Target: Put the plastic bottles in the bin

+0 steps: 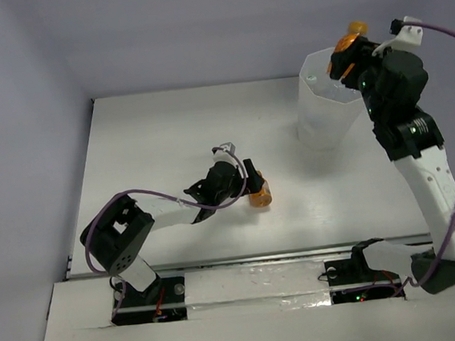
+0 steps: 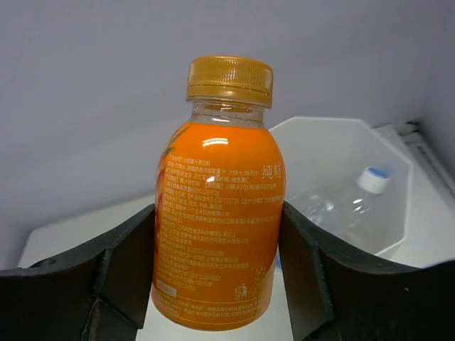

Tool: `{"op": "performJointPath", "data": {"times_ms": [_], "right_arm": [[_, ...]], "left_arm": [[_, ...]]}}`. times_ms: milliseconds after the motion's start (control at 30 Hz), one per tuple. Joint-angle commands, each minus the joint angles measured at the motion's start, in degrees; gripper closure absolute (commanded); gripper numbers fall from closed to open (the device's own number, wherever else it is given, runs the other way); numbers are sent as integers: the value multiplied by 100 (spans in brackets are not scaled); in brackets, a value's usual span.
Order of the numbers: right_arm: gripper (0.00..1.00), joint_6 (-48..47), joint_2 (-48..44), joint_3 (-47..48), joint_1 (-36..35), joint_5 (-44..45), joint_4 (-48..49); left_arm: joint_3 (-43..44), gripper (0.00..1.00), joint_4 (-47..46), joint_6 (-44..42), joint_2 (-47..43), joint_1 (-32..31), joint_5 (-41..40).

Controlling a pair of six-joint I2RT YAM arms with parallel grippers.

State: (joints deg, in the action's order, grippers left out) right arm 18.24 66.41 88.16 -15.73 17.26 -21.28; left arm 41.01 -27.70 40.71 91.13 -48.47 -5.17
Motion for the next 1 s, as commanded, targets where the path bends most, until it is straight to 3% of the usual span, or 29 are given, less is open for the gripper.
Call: {"op": "performJointPath", "data": {"times_ms": [0,167,333,500,700,967], "right_arm": [[48,57,827,306,499,287,141],[47,39,1505,815,1071,-307,186],[46,83,2270,1747,1072,-899,-192],[42,118,2789,1766,1072,-987,-219],[28,13,2763,1590,1072,-786,-219],[18,66,2622,1300,1072,-890,-324]], "left_arm": [[223,7,-157,-159,80,-118,-89],[293,7,-113,-177,194,-181,-142],[486,7,45,-212,423,-374,-282],[653,7,134,-204,607,-540,-371],[803,7,300,-248,765,-541,-538],[900,9,397,-265,941,-646,-678]]}}
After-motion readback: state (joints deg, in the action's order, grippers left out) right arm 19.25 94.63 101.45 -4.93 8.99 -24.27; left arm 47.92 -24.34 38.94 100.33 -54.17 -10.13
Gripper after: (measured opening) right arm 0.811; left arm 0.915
